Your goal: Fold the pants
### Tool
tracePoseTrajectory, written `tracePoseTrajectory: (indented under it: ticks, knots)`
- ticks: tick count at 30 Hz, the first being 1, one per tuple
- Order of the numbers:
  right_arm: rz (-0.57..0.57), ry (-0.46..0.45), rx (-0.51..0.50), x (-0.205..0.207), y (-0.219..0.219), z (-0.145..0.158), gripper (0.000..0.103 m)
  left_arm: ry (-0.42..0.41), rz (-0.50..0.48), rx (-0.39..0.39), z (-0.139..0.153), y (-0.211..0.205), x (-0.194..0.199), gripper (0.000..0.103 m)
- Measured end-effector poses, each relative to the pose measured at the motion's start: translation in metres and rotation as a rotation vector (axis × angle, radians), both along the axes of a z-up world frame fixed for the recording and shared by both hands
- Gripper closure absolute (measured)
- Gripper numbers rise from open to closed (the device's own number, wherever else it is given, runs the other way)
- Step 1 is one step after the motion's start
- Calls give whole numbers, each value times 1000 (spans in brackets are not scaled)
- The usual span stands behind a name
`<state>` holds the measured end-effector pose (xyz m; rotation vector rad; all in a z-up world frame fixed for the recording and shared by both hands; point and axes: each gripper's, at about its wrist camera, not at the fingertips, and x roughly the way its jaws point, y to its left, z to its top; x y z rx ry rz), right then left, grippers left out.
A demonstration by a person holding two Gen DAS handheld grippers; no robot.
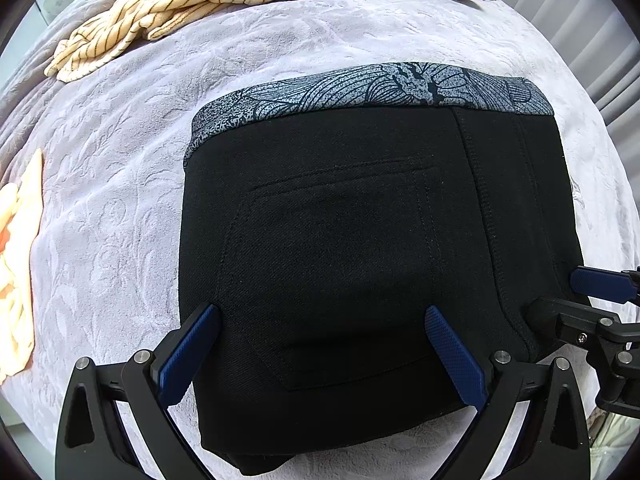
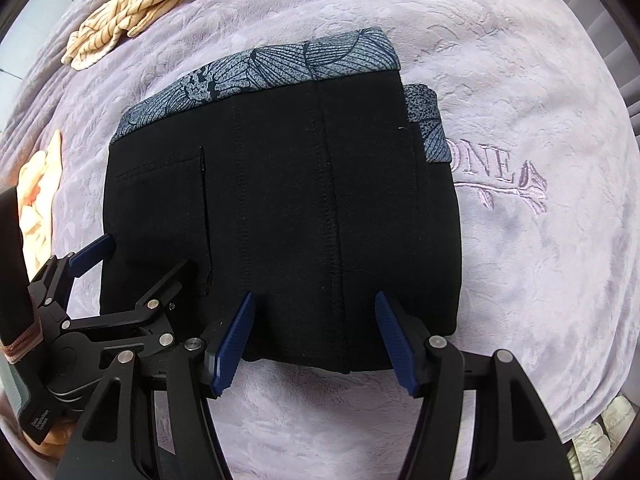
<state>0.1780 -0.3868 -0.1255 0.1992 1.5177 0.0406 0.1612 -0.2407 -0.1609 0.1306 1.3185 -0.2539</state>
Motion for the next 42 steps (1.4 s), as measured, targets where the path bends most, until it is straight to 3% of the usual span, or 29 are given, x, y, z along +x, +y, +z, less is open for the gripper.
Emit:
tracePoseTrajectory:
  ticks: [14,17,30,38,42]
  knots:
    - [-44,-63,164,-11,-43,17,36,46,-13,-9,2,1,9,1]
    - [-63,-77,188,-15,-61,19,29,46,-11,-3,4,0,11,1]
    - [-170,-71,254,-28,-113,-2,27,67,-7,8,1,-7,20,0]
    - [-173,-83,294,-27,-117,-8,27,46,-10,-126,30,24,34,0]
    - [-167,-77,335,-23,-125,-15,27,82,7,-170,26,52,57,0]
